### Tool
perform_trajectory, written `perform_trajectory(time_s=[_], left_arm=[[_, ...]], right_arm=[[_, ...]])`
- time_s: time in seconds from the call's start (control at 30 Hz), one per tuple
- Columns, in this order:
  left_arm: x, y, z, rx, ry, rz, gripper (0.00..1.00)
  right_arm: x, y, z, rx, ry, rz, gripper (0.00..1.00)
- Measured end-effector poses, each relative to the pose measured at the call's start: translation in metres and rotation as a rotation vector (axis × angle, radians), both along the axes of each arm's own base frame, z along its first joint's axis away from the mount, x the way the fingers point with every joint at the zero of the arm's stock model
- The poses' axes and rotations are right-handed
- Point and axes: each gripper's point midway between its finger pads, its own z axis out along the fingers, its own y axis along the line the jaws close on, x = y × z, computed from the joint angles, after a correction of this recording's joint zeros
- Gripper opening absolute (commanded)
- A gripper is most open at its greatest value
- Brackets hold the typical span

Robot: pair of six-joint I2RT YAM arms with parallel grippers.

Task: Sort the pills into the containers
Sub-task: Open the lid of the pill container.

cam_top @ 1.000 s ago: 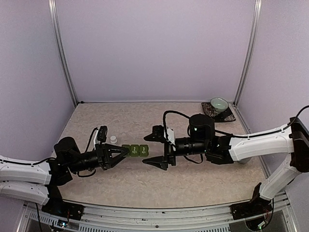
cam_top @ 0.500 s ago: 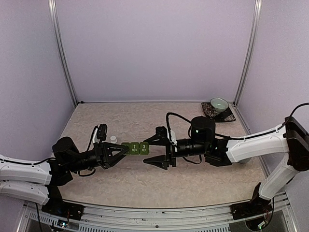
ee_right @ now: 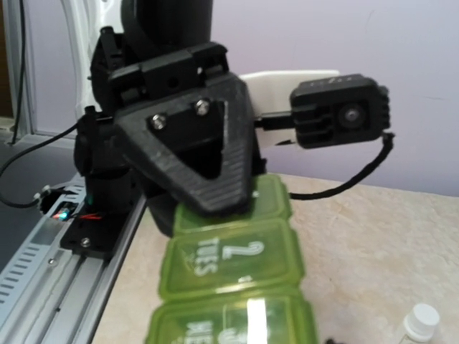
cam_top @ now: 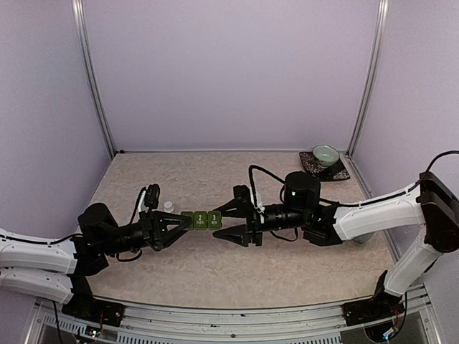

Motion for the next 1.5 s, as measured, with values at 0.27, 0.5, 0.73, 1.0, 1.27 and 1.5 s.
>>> perform_trajectory(time_s=[0.27,0.5,0.73,1.0,1.27,1.5], left_arm=[[0.000,0.000,0.001,-0.006,0.000,0.000,0.25],[0.000,0.000,0.006,-0.020,-0.008,-0.003,0.25],[0.001,-0.001,0.010,-0.033,-0.004,-0.001,0.25],[0.000,-0.002,0.012,-0.044,0.002,-0.006,0.25],[-0.001,-0.002,0.012,-0.045,0.003,-0.008,0.25],[-0.001,-0.002,0.012,-0.048,0.010,-0.009,0.25]], right_arm=[[-0.001,0.002,-0.008,-0.013,0.009,0.015,0.52],[0.000,0.002,-0.001,0.014,-0.008,0.010,0.38],[0.000,0.002,0.004,0.039,-0.018,0.020,0.45],[-0.002,0.002,0.009,0.064,-0.013,0.031,0.47],[-0.005,0.001,0.012,0.082,0.000,0.054,0.47],[-0.005,0.001,0.012,0.090,0.009,0.066,0.31]])
